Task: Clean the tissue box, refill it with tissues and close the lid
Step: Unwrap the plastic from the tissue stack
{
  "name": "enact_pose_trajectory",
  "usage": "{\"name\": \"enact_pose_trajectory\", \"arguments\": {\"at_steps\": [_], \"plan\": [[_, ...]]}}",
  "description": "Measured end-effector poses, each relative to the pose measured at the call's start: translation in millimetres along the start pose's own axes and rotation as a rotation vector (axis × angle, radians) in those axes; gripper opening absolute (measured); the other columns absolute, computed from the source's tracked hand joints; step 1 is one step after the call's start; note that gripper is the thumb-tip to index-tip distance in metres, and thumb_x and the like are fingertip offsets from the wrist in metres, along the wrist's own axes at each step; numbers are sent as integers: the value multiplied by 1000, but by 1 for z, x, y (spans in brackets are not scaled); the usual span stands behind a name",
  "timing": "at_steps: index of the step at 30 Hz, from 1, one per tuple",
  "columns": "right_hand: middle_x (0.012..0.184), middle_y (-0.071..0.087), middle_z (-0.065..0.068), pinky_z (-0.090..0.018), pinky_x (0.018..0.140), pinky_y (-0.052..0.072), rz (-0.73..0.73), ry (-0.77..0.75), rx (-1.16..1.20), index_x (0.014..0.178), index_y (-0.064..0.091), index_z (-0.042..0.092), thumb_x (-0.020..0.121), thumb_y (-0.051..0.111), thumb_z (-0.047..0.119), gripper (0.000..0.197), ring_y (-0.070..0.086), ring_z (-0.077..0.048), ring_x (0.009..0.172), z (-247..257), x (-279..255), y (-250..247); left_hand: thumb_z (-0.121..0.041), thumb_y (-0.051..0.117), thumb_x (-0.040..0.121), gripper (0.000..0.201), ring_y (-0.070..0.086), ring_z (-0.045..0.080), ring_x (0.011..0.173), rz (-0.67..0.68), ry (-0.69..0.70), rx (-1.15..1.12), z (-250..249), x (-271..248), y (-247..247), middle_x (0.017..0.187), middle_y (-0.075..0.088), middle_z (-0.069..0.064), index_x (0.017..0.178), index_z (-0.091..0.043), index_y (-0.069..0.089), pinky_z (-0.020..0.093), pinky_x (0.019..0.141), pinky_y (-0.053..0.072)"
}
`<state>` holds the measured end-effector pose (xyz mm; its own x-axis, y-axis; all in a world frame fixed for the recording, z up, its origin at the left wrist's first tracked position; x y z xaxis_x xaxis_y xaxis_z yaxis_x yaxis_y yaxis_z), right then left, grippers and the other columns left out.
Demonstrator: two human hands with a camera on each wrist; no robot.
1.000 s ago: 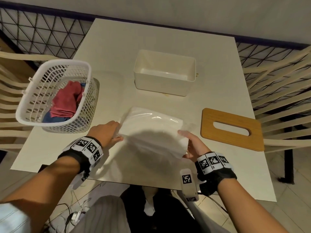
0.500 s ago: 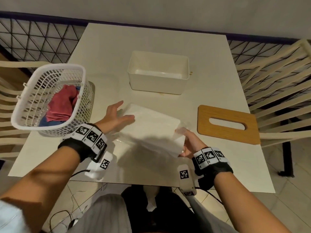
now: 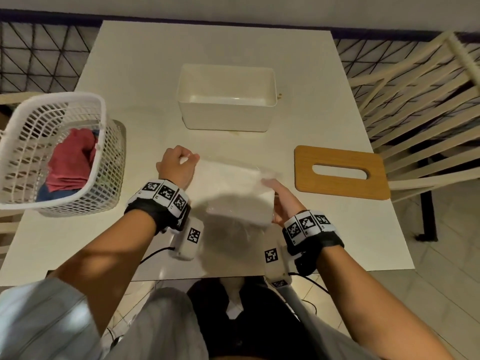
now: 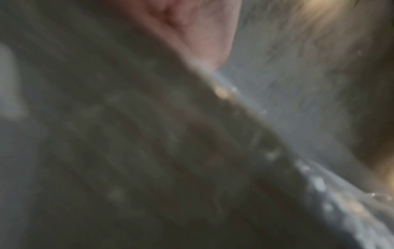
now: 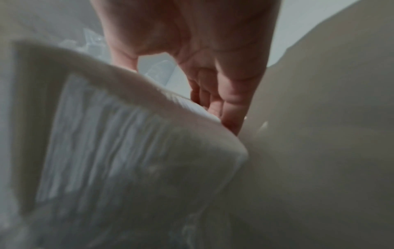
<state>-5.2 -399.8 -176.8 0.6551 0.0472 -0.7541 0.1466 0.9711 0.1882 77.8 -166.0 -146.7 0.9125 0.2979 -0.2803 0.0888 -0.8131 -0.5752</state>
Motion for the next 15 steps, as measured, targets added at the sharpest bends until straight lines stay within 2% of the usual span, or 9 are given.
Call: {"name": "enact_pose_trajectory", "arguments": {"at_steps": [1, 3, 4, 6, 8, 10, 11, 13, 15], "plan": [[54, 63, 6, -17, 40, 46, -6, -9, -1, 88, 59, 16, 83, 58, 33, 17, 59, -6, 47, 0, 0, -2, -29, 54, 88, 10, 44, 31, 119, -9, -8, -14, 1, -1, -1, 119, 53, 7, 86, -20, 51, 36, 101, 34], [68, 60, 2, -25, 60, 52, -8, -16, -11, 87, 58, 18, 83, 57, 31, 14, 58, -11, 61, 3, -2, -4, -26, 53, 88, 8, 42, 31, 120, -14, -21, -21, -1, -3, -3, 113, 51, 5, 86, -19, 49, 32, 97, 32], [71, 57, 0, -30, 67, 49, -11, -22, -34, 86, 57, 19, 83, 56, 30, 12, 55, -13, 66, 5, -4, -4, -24, 51, 89, 6, 41, 30, 121, -7, -16, -8, -3, -4, -3, 110, 49, 4, 88, -18, 49, 30, 94, 31], [71, 51, -1, -30, 63, 46, -24, -10, -78, 87, 54, 19, 83, 53, 32, 14, 49, -15, 66, 9, -7, -3, -22, 47, 90, 6, 36, 30, 122, 49, 8, 78, -8, -6, -1, 115, 48, 6, 93, -18, 49, 29, 91, 28], [76, 53, -2, -28, 59, 44, -37, 30, -117, 91, 55, 19, 81, 54, 41, 25, 51, -17, 70, 9, -7, -2, -27, 43, 91, 14, 30, 29, 124, 149, 35, 212, -15, -9, 6, 123, 47, 5, 100, -19, 51, 36, 96, 30], [84, 59, -4, -28, 60, 45, -42, 50, -132, 94, 59, 22, 78, 56, 54, 36, 56, -19, 79, 10, -6, 0, -37, 39, 91, 27, 26, 30, 128, 237, 26, 304, -19, -13, 11, 127, 43, 3, 108, -21, 52, 44, 102, 31], [86, 60, -4, -29, 61, 45, -52, 44, -152, 91, 60, 22, 79, 55, 57, 37, 56, -19, 80, 11, -4, -1, -41, 35, 93, 35, 25, 31, 129, 249, 16, 324, -21, -13, 11, 130, 42, 4, 115, -19, 52, 44, 103, 29], [83, 58, -7, -29, 65, 46, -78, 23, -196, 82, 60, 18, 81, 53, 56, 39, 54, -19, 75, 14, -3, -4, -37, 28, 97, 43, 32, 33, 127, 210, 3, 341, -21, -10, 6, 132, 44, 12, 123, -11, 50, 40, 105, 27], [88, 61, -17, -31, 70, 46, -122, -3, -221, 93, 63, 8, 78, 55, 59, 54, 55, -23, 75, 19, -5, -10, -28, 27, 98, 42, 44, 36, 118, 175, 0, 348, -13, -3, 0, 126, 51, 21, 117, -2, 53, 37, 101, 32]]}}
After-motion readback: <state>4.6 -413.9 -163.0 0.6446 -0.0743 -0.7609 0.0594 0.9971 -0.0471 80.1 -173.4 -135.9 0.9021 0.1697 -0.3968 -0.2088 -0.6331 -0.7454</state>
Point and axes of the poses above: each hand's wrist, its own x-axis towards the middle knuckle, its own y-axis out of the palm, z = x × y, the point moved 7 cm from there along x, towards the middle knuckle
